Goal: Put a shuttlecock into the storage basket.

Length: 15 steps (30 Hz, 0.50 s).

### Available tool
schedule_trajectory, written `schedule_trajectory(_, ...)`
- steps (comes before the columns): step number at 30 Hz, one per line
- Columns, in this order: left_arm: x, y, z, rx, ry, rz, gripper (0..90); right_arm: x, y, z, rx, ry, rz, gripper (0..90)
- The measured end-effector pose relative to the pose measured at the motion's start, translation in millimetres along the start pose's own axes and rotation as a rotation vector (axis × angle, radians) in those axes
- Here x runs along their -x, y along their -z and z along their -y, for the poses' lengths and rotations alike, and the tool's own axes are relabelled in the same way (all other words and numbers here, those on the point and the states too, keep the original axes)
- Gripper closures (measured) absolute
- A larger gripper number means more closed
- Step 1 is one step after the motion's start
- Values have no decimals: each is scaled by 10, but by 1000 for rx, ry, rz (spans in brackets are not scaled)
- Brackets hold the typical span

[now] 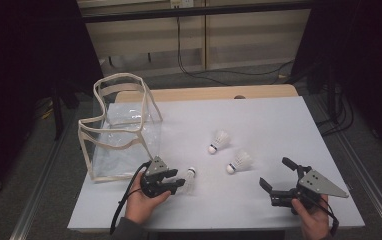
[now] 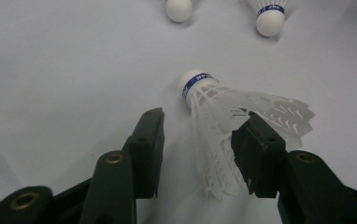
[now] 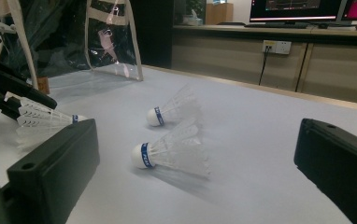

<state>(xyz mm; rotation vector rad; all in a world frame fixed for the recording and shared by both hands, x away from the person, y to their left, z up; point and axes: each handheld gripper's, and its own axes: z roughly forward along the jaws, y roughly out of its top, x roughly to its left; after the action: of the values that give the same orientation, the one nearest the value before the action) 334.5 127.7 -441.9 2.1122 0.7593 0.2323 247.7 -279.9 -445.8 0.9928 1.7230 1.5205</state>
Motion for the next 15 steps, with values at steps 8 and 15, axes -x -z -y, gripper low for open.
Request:
schedule_trajectory(8, 8, -28, -10, -14, -2, 1, 605, 15, 32, 4, 3, -1, 13, 1)
schedule_trajectory(15, 1, -76, -30, -20, 13, 15, 654, 13, 63, 6, 1, -3, 19, 1)
